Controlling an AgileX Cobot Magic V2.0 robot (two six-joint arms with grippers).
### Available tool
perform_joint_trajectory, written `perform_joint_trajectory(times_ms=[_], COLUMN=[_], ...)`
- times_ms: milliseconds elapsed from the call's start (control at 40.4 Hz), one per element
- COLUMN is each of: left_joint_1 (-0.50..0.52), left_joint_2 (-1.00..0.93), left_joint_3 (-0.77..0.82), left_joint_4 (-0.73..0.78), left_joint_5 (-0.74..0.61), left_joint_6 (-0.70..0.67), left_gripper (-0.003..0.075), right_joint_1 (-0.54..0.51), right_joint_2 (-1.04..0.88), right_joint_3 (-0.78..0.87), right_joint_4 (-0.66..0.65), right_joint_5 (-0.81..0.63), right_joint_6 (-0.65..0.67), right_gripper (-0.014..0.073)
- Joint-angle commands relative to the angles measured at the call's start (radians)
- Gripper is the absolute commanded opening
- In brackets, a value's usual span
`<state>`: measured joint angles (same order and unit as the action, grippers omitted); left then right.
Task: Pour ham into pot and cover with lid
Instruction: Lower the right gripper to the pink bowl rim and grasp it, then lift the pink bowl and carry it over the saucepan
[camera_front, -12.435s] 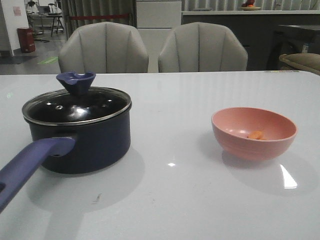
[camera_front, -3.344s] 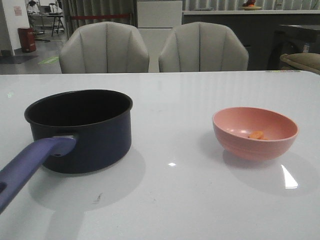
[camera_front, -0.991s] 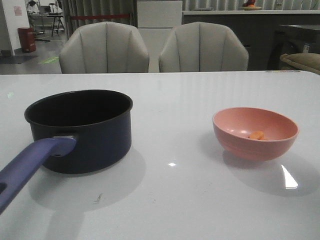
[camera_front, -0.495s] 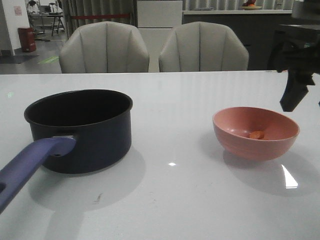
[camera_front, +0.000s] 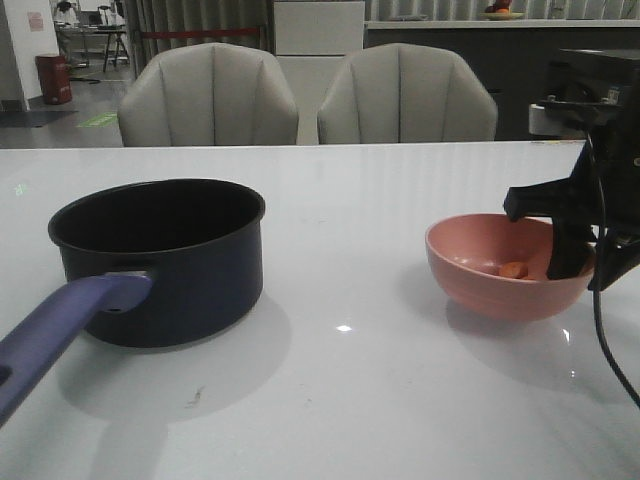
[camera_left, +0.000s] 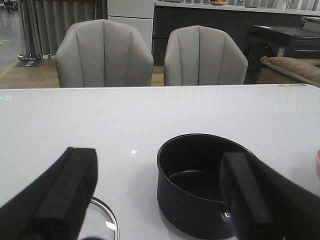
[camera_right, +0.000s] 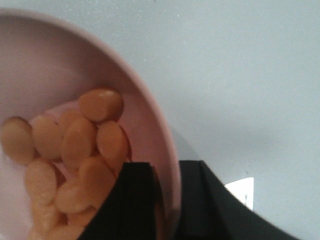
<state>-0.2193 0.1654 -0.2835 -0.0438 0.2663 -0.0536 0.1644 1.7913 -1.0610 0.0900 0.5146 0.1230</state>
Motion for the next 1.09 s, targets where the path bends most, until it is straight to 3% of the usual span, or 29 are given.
perform_joint_trajectory(times_ms=[0,149,446,743,1065], left_joint_1=[-0.006,-0.006,-0.006,-0.006,-0.006], left_joint_2=[0.009,0.009,0.009,0.009,0.009], left_joint_3=[-0.029,-0.029,-0.029,-0.029,-0.029], left_joint_4=[-0.005,-0.005,-0.005,-0.005,-0.005], left_joint_5=[-0.079,-0.079,-0.079,-0.079,-0.079], left_joint_6=[-0.012,-0.012,-0.012,-0.012,-0.012], left_gripper=[0.0549,0.0549,0.0549,0.0549,0.0549], right_joint_1=[-0.007,-0.007,0.020,0.207,0.432], right_joint_2=[-0.041,-0.041,-0.085,-0.241,-0.196], right_joint_3=[-0.032,-0.032,-0.131,-0.172,-0.227], right_joint_4=[-0.001,-0.011,-0.011,-0.011,-0.011], right_joint_5=[-0.032,-0.071,0.062,-0.105,-0.394], right_joint_6=[-0.005,-0.004,-0.006,-0.061,-0.062], right_gripper=[0.0135,0.0141,0.0141,0.0141,0.0141])
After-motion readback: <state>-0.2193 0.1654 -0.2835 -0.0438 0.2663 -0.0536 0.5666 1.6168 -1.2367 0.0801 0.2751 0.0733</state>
